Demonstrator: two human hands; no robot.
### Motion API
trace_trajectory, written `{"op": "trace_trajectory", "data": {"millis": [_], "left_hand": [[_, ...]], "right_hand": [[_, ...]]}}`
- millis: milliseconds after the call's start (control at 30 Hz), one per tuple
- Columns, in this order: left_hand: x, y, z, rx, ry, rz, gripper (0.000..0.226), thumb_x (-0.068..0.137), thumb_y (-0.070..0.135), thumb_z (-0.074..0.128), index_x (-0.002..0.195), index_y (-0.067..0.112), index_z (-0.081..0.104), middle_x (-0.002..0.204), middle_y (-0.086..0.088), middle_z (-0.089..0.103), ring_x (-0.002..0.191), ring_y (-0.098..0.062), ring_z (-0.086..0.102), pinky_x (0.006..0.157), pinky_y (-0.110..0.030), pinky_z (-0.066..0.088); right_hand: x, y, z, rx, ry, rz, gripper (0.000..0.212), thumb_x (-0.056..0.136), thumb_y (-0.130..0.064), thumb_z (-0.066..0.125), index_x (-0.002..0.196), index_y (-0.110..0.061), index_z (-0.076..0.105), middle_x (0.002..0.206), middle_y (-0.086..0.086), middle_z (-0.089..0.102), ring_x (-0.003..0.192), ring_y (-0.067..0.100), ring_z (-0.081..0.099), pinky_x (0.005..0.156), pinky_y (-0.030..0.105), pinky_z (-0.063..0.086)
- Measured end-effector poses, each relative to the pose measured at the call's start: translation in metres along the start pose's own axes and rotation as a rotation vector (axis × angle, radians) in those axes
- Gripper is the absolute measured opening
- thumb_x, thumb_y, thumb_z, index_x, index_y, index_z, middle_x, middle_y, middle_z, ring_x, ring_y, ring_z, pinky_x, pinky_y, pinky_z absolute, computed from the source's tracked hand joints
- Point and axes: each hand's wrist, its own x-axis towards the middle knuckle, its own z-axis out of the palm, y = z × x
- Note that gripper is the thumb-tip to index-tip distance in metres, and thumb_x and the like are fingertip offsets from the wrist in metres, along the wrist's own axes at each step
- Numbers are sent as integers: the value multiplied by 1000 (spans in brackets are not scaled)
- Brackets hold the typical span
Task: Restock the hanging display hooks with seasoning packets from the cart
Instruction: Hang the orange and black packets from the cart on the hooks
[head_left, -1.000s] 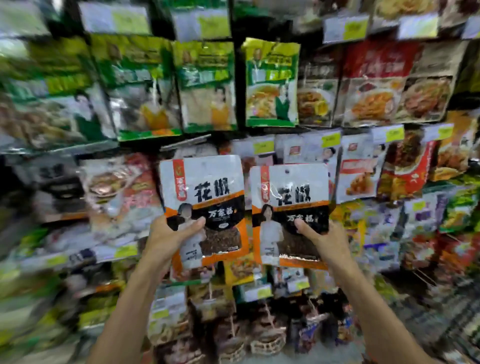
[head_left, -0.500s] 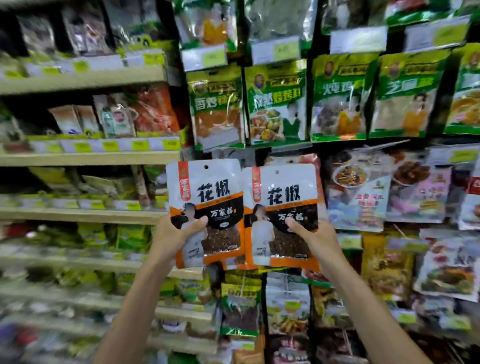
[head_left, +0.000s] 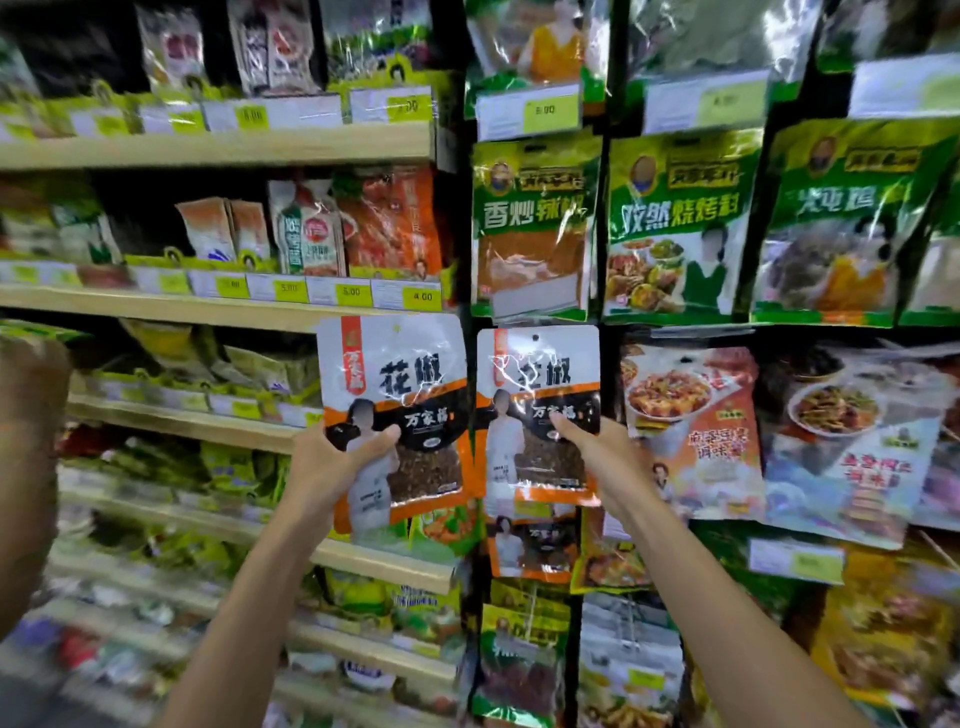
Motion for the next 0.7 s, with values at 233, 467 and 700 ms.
{"op": "trace_trajectory", "data": {"millis": [233, 467, 700], "left_hand": [[31, -13, 21, -30, -86, -63, 41, 72, 29, 78, 67, 13, 41, 61, -12, 34, 62, -23, 42, 64, -45, 40], [45, -27, 41, -70, -110, -44, 34, 78, 21, 76, 65, 22, 45, 57, 1, 39, 61, -22, 48, 66, -42, 43], [43, -37, 49, -134, -110, -66, 54, 73, 23, 77, 62, 17, 24, 56, -1, 23, 52, -18, 31, 59, -39, 32]], "right_hand": [[45, 23, -3, 56, 18, 47, 69, 85, -42, 68, 139, -6, 45, 142, 5, 50, 135, 23, 39, 107, 38, 32], [67, 29, 2, 84, 25, 35, 77, 85, -43, 67, 145, -7, 36, 151, 7, 39, 139, 24, 35, 111, 41, 30], [85, 29, 5, 85, -2, 66, 73, 95, -48, 49, 150, -7, 25, 156, 6, 29, 142, 23, 28, 107, 31, 28]]}}
